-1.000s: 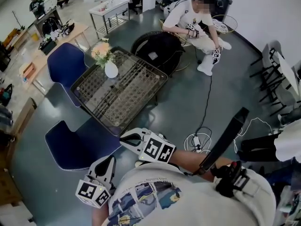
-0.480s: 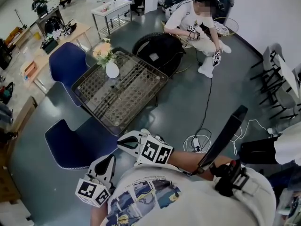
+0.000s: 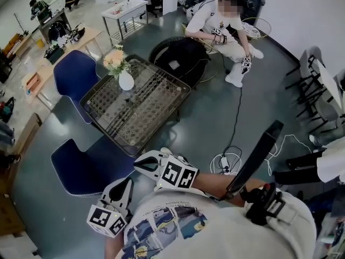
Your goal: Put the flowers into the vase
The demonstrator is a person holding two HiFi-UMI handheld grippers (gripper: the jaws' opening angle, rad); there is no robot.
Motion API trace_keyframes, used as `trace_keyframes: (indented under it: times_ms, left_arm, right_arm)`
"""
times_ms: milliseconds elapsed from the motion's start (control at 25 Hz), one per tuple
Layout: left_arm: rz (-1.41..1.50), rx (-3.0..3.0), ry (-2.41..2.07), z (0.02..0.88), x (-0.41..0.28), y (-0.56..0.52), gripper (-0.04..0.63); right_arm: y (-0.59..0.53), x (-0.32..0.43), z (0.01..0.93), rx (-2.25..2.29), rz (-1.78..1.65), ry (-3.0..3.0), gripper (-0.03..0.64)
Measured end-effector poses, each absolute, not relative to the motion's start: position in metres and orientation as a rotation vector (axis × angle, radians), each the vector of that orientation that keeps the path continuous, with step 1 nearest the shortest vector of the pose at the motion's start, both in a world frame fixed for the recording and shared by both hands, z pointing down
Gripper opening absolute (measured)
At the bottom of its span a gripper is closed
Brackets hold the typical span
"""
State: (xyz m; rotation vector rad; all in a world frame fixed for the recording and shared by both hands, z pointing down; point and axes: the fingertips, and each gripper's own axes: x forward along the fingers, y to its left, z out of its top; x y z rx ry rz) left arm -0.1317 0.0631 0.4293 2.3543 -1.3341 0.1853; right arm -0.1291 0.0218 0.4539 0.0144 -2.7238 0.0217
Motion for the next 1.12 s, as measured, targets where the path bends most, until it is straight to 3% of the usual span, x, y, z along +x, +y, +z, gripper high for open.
trace_keyframes:
  times_ms: [1120]
  left_arm:
    - [0.181,2.36,-1.309,0.4312,-0.1235,0.066,0.009]
  right_arm:
    - [0.0252,-0.1243,0.4566,0.01,0.011,-2.716,0.011]
